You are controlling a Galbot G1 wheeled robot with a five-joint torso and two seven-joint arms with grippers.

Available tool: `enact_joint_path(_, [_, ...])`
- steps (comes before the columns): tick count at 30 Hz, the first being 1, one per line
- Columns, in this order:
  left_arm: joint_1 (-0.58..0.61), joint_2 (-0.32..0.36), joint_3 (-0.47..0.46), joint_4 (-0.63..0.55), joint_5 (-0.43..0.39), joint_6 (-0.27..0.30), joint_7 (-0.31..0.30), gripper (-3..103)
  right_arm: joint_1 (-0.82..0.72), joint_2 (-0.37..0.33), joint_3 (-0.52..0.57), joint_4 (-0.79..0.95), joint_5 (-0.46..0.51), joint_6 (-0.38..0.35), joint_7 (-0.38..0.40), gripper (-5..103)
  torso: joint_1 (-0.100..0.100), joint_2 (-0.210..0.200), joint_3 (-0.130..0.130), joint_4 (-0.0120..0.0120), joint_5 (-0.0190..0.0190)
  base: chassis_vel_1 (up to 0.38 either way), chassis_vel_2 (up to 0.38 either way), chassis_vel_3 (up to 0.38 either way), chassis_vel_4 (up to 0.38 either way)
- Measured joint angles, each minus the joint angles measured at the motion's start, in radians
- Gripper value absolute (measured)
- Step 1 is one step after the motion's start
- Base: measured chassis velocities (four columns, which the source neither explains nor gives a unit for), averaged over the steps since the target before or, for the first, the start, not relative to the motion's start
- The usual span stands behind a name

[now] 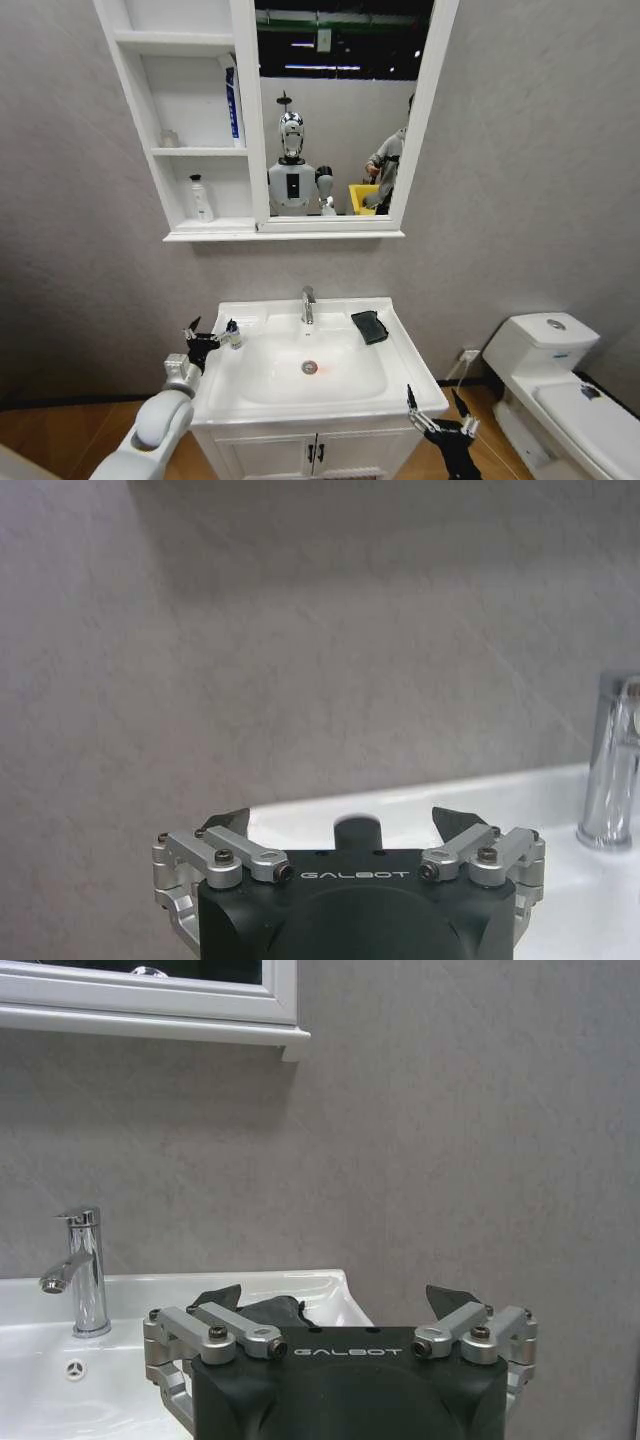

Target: Move facial cleanser and shampoo from washbasin to cabinet, then wipe washbasin with towel.

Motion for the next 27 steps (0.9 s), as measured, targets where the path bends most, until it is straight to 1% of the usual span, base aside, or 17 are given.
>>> enact_joint_path(1, [0.001, -0.010, 0.008, 0.025, 0.021, -0.005, 0.009, 100, 0.003, -0.004, 0.000, -0.009, 0.007, -0.001, 0.000, 100, 0.000, 0.000, 0.000, 0.0001, 0.0002, 0.000, 0.000, 0.000, 0.000])
enact_joint_path(3, [0.001, -0.015, 0.012, 0.038, 0.030, -0.008, 0.011, 100, 0.005, -0.006, 0.000, -0.012, 0.011, -0.001, 0.000, 100, 0.000, 0.000, 0.000, 0.0001, 0.0002, 0.000, 0.000, 0.000, 0.000])
enact_joint_path(5, [-0.013, -0.034, 0.027, 0.087, 0.049, -0.013, 0.019, 100, 0.012, -0.013, 0.002, -0.022, 0.026, -0.004, 0.000, 100, 0.000, 0.000, 0.000, 0.0004, -0.0001, 0.000, 0.000, 0.000, 0.000])
enact_joint_path(13, [-0.078, -0.058, 0.048, 0.181, 0.055, -0.013, 0.036, 100, 0.024, -0.019, 0.004, -0.026, 0.037, -0.012, -0.001, 100, 0.000, 0.000, 0.000, 0.0003, 0.0000, 0.000, 0.000, 0.000, 0.000])
enact_joint_path(15, [-0.118, -0.071, 0.052, 0.238, 0.057, -0.012, 0.049, 100, 0.026, -0.018, 0.004, -0.028, 0.037, -0.012, -0.002, 100, 0.000, 0.000, 0.000, 0.0002, 0.0000, 0.000, 0.000, 0.000, 0.000])
enact_joint_path(18, [-0.129, -0.076, 0.053, 0.254, 0.058, -0.014, 0.052, 100, 0.026, -0.018, 0.004, -0.029, 0.038, -0.012, -0.002, 100, 0.000, 0.000, 0.000, 0.0003, -0.0001, 0.000, 0.000, 0.000, 0.000])
enact_joint_path(21, [-0.172, -0.096, 0.057, 0.313, 0.053, -0.023, 0.058, 101, 0.023, -0.017, 0.010, -0.029, 0.038, -0.012, -0.002, 100, 0.000, 0.000, 0.000, 0.0001, -0.0001, 0.000, 0.000, 0.000, 0.000])
enact_joint_path(22, [-0.172, -0.096, 0.057, 0.313, 0.053, -0.023, 0.058, 101, 0.023, -0.017, 0.010, -0.029, 0.038, -0.012, -0.002, 100, 0.000, 0.000, 0.000, 0.0001, -0.0001, 0.000, 0.000, 0.000, 0.000])
enact_joint_path(24, [-0.192, -0.103, 0.058, 0.342, 0.047, -0.027, 0.065, 97, 0.020, -0.020, 0.019, -0.027, 0.040, -0.012, -0.002, 100, 0.000, 0.000, 0.000, 0.0002, -0.0001, 0.000, 0.000, 0.000, 0.000])
enact_joint_path(27, [-0.201, -0.108, 0.058, 0.356, 0.040, -0.032, 0.076, 97, 0.018, -0.022, 0.022, -0.028, 0.042, -0.010, -0.003, 100, 0.000, 0.000, 0.000, 0.0001, -0.0002, 0.000, 0.000, 0.000, 0.000])
